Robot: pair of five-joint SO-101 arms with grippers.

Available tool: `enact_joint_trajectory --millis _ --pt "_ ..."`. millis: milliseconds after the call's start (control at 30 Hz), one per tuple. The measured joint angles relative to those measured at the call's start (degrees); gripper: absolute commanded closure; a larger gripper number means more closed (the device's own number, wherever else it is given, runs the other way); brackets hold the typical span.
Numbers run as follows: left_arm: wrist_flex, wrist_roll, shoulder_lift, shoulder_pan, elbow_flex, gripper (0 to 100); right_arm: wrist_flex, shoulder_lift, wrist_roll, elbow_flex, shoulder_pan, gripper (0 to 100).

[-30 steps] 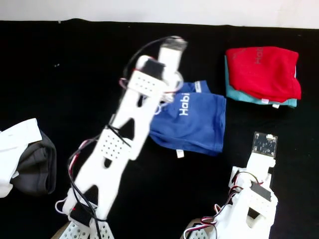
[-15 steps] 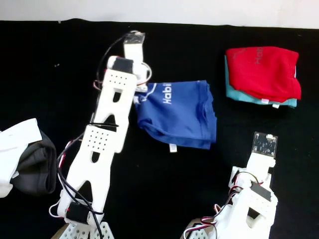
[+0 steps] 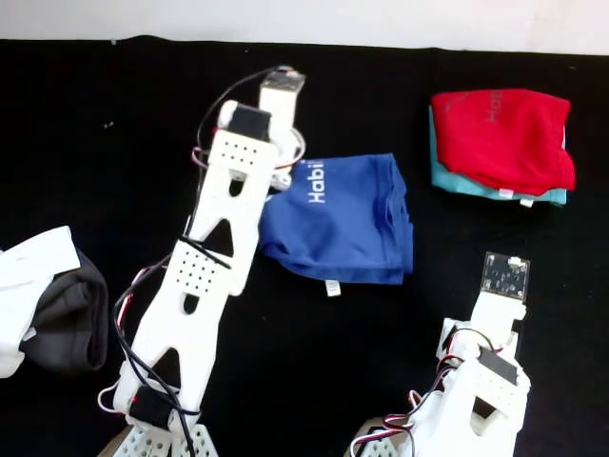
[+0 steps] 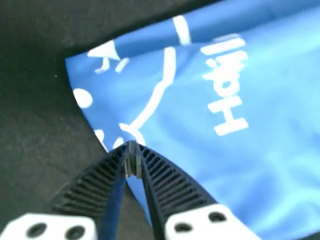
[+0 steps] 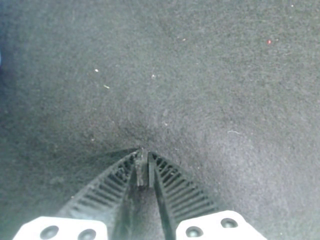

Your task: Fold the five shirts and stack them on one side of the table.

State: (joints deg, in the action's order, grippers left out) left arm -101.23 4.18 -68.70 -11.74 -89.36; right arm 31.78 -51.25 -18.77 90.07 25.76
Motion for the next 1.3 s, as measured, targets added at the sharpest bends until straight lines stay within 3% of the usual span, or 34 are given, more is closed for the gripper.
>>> enact_joint_trajectory --millis 133,333,533,667,833,1133,1300 --pt "-0.44 0.0 10.29 -1.85 10.73 99 0.0 0.0 0.0 0.0 0.0 99.1" --pt "0.44 0.0 30.07 -5.36 43.6 99 0.0 0.0 0.0 0.0 0.0 99.1" --pt "17.85 -0.09 44.04 -5.54 76.04 99 0.0 0.0 0.0 0.0 0.0 99.1" --pt "30.24 -0.18 47.21 -7.38 88.62 99 0.0 0.0 0.0 0.0 0.0 99.1" --pt "34.46 -0.09 47.82 -11.52 92.92 99 0.0 0.0 0.0 0.0 0.0 99.1" --pt "24.97 0.0 54.77 -14.42 87.91 99 0.0 0.0 0.0 0.0 0.0 99.1" --pt "27.08 0.0 59.52 -14.42 83.78 99 0.0 0.0 0.0 0.0 0.0 99.1"
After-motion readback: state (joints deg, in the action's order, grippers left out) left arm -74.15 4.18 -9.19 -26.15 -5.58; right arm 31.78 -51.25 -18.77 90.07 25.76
